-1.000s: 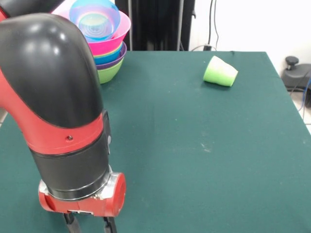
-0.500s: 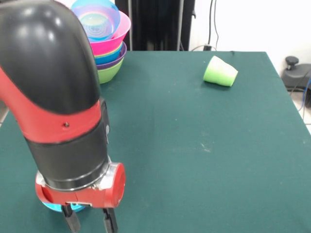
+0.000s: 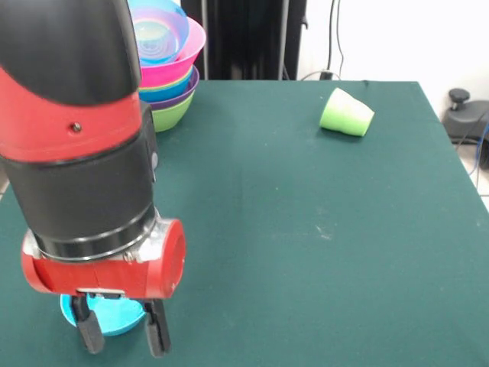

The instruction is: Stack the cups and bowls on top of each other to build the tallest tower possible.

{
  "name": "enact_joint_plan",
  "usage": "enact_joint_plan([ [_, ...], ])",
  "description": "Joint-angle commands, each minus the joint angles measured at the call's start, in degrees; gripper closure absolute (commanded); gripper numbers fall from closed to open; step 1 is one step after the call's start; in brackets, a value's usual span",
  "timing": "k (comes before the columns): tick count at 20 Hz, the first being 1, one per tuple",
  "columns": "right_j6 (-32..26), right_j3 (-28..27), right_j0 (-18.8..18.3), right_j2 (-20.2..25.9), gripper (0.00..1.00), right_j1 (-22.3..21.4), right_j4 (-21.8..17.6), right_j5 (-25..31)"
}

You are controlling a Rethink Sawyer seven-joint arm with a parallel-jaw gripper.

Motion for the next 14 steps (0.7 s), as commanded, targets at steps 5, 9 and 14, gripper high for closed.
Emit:
enact_joint_plan([
  [5,-10.57,4.89,0.14,-3.88,0.0,-1.02,-0.52,5.75],
  [9,-7.83,11.4,-1.29,-7.98,0.0,-3.91,2.69,4.83],
  [14,-5.86,16.69,-2.29,-11.54,0.0,-6.2,6.02,4.12],
])
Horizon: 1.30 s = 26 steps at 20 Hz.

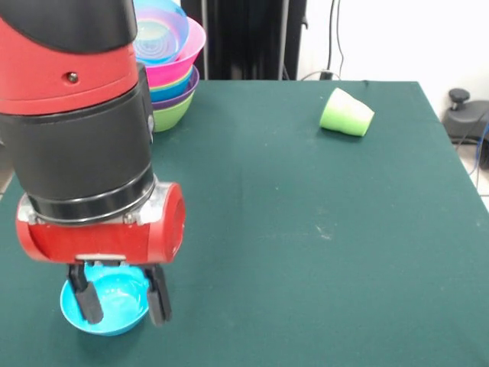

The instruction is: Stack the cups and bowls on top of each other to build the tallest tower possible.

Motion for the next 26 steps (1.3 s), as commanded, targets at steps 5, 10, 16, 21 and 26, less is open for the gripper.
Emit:
enact_joint_plan([
  [5,-4.43,15.13,-1.76,-10.07,0.0,-4.19,3.96,2.55],
  [10,-4.53,16.73,-1.87,-12.06,0.0,-4.11,4.49,0.02],
  [16,-6.4,14.78,-1.29,-12.98,0.0,-1.35,3.28,-4.06],
  [21,-7.45,12.5,-0.66,-13.19,0.0,1.53,2.57,-6.88],
  [26,-6.38,14.17,-0.72,-14.29,0.0,1.31,3.47,-8.77],
])
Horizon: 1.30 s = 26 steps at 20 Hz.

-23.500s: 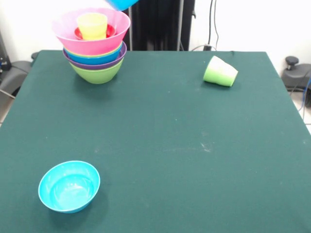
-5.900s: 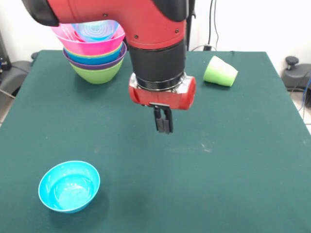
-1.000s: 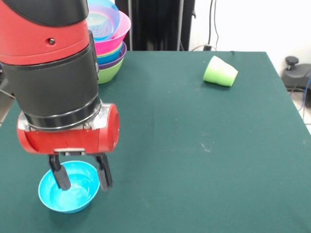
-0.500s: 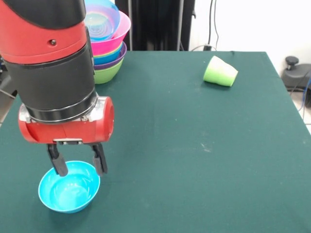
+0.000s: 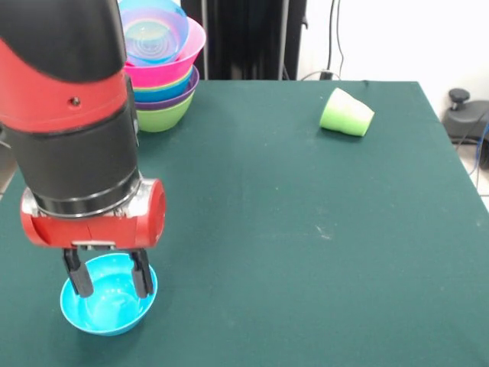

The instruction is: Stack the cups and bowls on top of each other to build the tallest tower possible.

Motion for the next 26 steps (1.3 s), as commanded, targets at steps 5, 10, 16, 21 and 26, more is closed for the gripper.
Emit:
enact_joint_plan([
  [5,-4.25,6.6,1.64,-5.64,0.0,1.69,-0.82,-5.16],
  [10,-1.71,9.66,2.03,-7.44,0.0,-0.59,0.38,-5.59],
  [16,3.4,17.63,1.96,-10.16,0.0,-6.38,2.51,-7.41],
  [21,5.19,19.27,2.96,-11.5,0.0,-7.54,3.97,-8.11],
  [26,3.0,14.52,3.9,-10.83,0.0,-2.43,4.09,-9.81],
])
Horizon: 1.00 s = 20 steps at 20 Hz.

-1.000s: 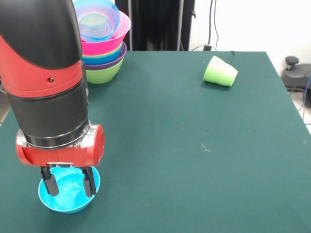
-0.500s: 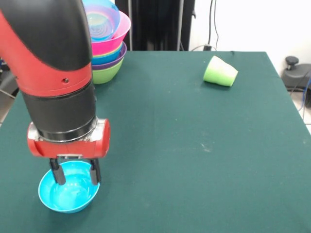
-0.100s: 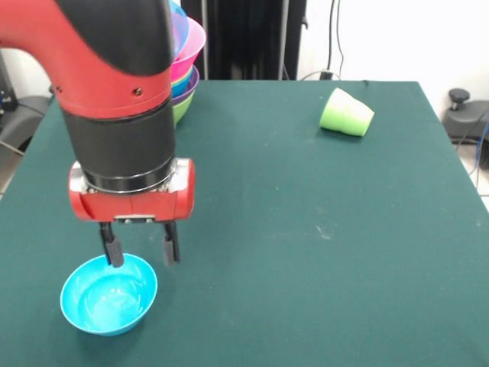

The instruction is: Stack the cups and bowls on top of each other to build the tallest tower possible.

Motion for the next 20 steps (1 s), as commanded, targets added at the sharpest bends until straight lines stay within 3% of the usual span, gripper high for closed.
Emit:
enact_joint_plan([
  [1,2.44,1.21,2.98,-3.07,0.0,3.89,-0.33,-3.85],
  [7,-1.14,-4.19,3.58,-2.22,0.0,8.33,-0.89,-4.5],
  [14,-1.56,-4.34,3.63,-2.92,0.0,8.5,-0.62,-4.75],
  [20,-4.43,-5.48,2.91,-3.19,0.0,6.87,-0.62,-1.01],
])
